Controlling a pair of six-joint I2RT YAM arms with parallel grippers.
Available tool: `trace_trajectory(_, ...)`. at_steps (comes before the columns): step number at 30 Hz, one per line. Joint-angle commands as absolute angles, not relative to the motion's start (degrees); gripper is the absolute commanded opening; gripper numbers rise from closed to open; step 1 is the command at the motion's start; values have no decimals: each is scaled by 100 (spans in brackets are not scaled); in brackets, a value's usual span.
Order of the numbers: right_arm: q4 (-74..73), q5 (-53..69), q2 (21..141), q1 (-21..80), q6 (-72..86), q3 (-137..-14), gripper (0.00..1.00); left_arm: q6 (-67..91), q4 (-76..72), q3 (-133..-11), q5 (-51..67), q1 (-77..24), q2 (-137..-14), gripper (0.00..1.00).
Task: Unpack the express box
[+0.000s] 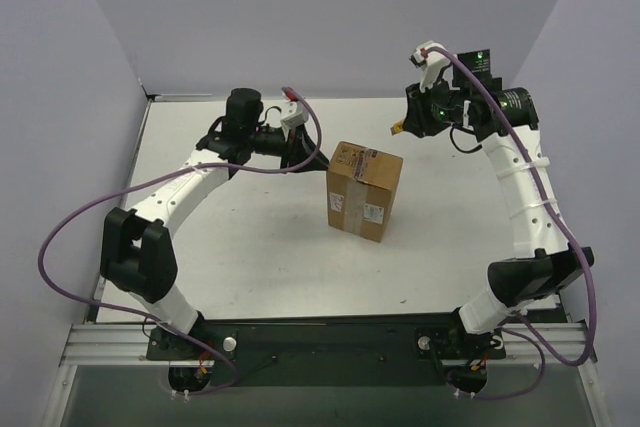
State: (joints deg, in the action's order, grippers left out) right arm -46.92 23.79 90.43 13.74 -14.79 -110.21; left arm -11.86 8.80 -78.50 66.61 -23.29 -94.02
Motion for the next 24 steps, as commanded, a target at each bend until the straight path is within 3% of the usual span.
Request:
trace_trajectory(1, -4168, 2312, 9413, 959, -1398, -10478, 0, -1784, 1389, -8506, 6698, -2443, -9834, 24)
trace_trajectory(9, -3937, 2294, 9931, 457, -1293, -10371, 0, -1389, 1090, -9193, 6100, -2514, -10301, 25)
trace_trajectory(13, -3938, 2391, 9914, 325, -1239, -10371, 0, -1520, 1081, -8887, 6100, -2224, -9740, 44)
trace_trajectory(15, -3938, 2426, 9932, 325, -1213, -10319, 0, -1730, 1168, -8650, 6108, -2215, -9459, 45)
trace_trajectory(16, -3938, 2434, 9923, 334, -1204, -10275, 0, -1810, 1352, -8596, 6126, -2241, -9405, 44)
trace_trajectory(20, -3955, 2408, 9766, 430, -1318, -9706, 0, -2179, 1801, -8411, 6249, -2530, -9334, 24)
trace_trajectory(24, -3955, 2137, 9545, 693, -1730, -9125, 0, -2180, 1609, -8306, 6293, -2698, -9483, 18)
